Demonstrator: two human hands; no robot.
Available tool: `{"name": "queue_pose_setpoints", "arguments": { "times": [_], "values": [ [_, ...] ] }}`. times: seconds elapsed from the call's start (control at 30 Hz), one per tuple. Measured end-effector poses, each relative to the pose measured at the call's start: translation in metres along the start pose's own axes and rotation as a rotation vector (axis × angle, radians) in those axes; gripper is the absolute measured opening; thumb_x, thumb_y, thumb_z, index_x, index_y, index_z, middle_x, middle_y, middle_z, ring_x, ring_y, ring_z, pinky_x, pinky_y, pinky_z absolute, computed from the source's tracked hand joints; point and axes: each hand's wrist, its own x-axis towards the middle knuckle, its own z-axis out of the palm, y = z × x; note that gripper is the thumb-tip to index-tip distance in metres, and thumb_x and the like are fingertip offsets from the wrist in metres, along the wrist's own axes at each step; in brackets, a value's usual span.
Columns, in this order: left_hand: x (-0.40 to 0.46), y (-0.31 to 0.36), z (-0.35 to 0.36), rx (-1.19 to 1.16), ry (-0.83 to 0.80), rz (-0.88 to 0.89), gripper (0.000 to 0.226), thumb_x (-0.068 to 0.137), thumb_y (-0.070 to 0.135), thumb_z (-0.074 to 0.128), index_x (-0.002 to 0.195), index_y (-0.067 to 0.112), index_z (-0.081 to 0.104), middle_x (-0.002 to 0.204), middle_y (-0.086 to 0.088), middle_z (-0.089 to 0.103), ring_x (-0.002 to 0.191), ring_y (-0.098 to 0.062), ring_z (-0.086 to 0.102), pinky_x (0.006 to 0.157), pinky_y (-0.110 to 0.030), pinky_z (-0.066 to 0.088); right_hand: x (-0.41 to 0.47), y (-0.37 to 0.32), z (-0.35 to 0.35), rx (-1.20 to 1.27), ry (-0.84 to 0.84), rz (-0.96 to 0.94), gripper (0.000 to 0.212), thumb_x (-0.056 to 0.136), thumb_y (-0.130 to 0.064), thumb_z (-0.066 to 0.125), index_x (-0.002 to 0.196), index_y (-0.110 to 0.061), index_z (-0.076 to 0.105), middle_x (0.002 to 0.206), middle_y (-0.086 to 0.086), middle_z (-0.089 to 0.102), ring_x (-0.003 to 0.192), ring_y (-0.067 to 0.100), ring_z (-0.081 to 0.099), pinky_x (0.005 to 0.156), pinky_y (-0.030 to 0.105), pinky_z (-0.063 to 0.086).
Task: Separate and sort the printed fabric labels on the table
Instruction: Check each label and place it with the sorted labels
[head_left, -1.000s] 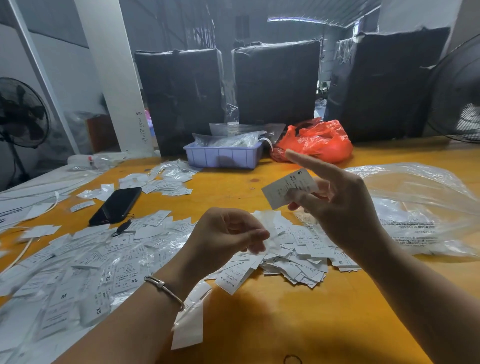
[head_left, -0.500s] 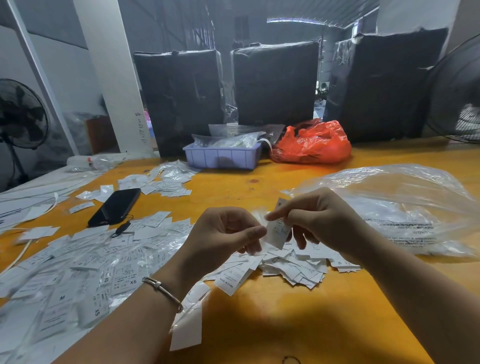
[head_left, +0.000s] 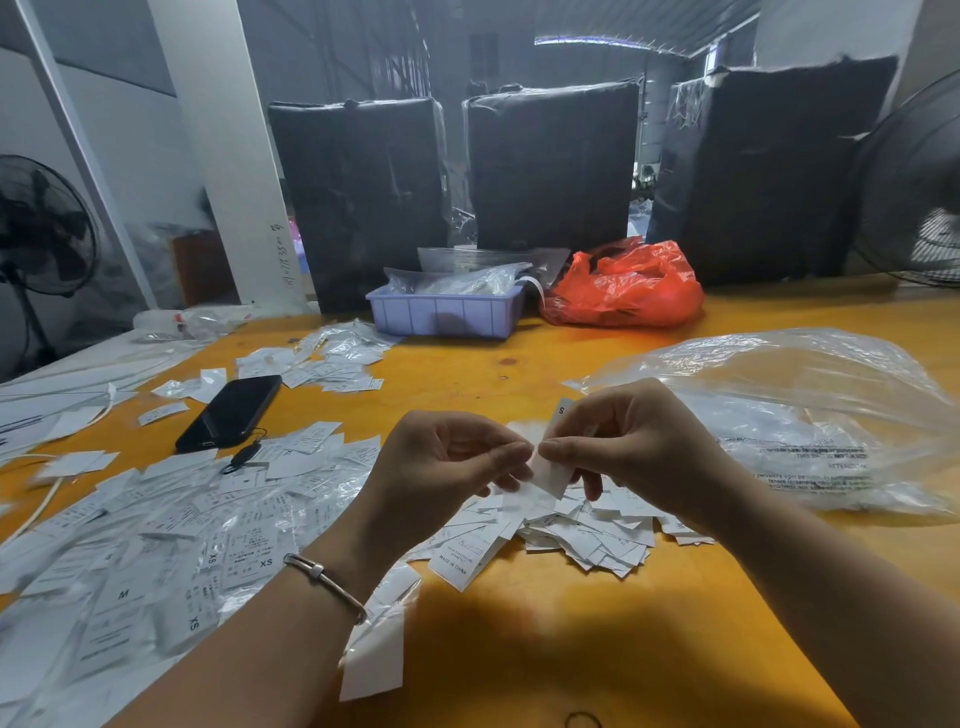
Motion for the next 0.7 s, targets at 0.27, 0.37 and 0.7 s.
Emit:
{"name": "queue_pose_setpoints", "arguments": {
  "times": [0.27, 0.37, 0.7],
  "values": [
    [0.000, 0.000, 0.000, 0.008, 0.019, 0.041, 0.025, 0.073, 0.023, 0.074, 0.085, 0.001, 0.075, 0.073, -0.008, 0.075, 0.065, -0.023, 0.071, 0.059, -0.021, 0.054, -0.002, -0.015, -0.007, 0.060, 0.411, -0.164, 0.056, 0.084, 0.000, 0.067, 0.128, -0.030, 0.051, 0.084, 0.006, 0.069, 0.059, 0.014, 0.068, 0.046, 0.022, 0.051],
    [0.001, -0.001, 0.001, 0.018, 0.009, 0.060, 0.026, 0.073, 0.022, 0.076, 0.085, -0.001, 0.075, 0.072, -0.007, 0.074, 0.065, -0.023, 0.071, 0.062, -0.024, 0.056, -0.003, -0.023, -0.004, -0.008, 0.363, -0.226, 0.038, 0.075, -0.017, 0.074, 0.110, -0.025, 0.061, 0.086, -0.003, 0.071, 0.070, 0.009, 0.071, 0.055, 0.017, 0.054],
    [0.000, -0.002, 0.005, 0.019, -0.061, 0.070, 0.023, 0.073, 0.021, 0.076, 0.083, 0.000, 0.075, 0.072, -0.008, 0.073, 0.064, -0.022, 0.069, 0.063, -0.025, 0.057, -0.003, -0.018, 0.002, -0.182, 0.240, -0.263, 0.005, 0.077, -0.017, 0.076, 0.079, -0.020, 0.072, 0.073, -0.012, 0.071, 0.068, 0.002, 0.066, 0.057, 0.013, 0.049]
  ]
}}
